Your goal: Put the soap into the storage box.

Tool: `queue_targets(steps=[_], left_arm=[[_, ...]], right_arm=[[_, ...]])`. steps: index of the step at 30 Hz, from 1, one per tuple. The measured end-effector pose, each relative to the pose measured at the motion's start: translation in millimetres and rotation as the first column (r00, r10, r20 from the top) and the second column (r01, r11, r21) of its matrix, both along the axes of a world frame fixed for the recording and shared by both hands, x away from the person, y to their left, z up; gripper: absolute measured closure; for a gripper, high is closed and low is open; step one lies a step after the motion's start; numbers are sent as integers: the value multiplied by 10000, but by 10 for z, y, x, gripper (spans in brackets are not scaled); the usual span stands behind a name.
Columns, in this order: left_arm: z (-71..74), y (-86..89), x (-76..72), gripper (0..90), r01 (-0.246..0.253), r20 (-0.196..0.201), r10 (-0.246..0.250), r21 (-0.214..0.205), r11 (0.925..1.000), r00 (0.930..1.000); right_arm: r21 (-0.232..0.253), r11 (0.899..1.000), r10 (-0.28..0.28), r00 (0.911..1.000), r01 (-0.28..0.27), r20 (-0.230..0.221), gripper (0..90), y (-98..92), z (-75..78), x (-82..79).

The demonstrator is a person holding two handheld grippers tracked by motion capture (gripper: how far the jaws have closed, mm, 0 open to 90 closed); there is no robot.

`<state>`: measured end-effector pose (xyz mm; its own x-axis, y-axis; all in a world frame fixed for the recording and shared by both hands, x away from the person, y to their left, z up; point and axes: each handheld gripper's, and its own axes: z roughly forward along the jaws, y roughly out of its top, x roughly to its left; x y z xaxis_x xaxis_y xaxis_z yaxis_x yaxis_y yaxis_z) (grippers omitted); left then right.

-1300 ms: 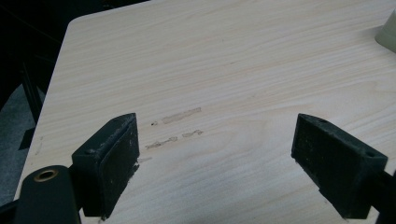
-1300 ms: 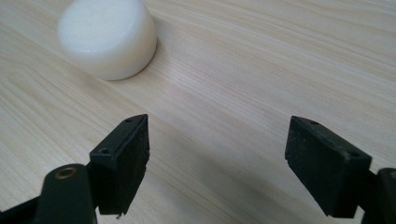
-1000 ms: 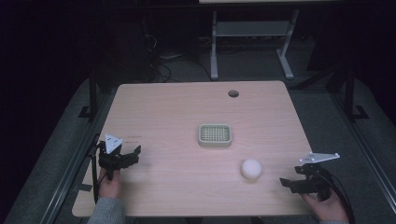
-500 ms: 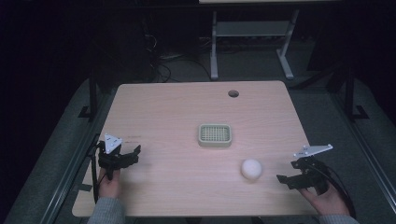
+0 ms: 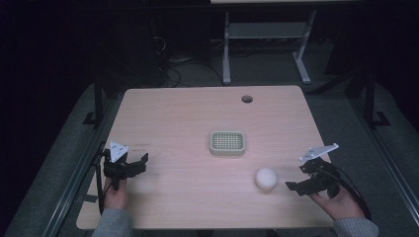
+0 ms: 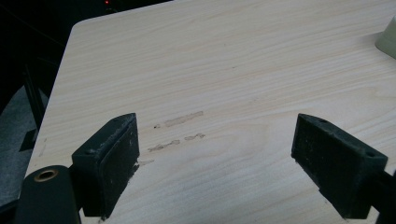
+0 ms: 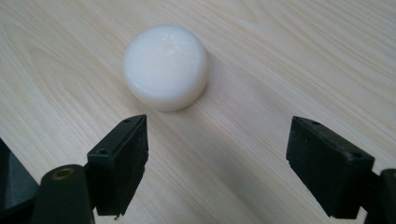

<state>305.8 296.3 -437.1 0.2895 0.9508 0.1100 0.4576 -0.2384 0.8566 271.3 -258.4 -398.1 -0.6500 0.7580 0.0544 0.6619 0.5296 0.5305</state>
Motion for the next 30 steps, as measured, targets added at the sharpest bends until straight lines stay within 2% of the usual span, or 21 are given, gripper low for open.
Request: queue_targets(steps=[16,19,30], left_arm=[[6,12,-3,148,6,31,-5,-94,10000,10000],[10,14,-6,148,42,-32,-42,31,10000,10000],[3,7,-7,148,-57,26,57,-122,9999,10000]], right_arm=[[-692,9932,920,9955,-935,-249,182,293,86,148],[-711,9923,996,9946,-1015,-305,182,324,85,164],[-862,9890,1158,9920,-1198,-506,178,397,77,209]])
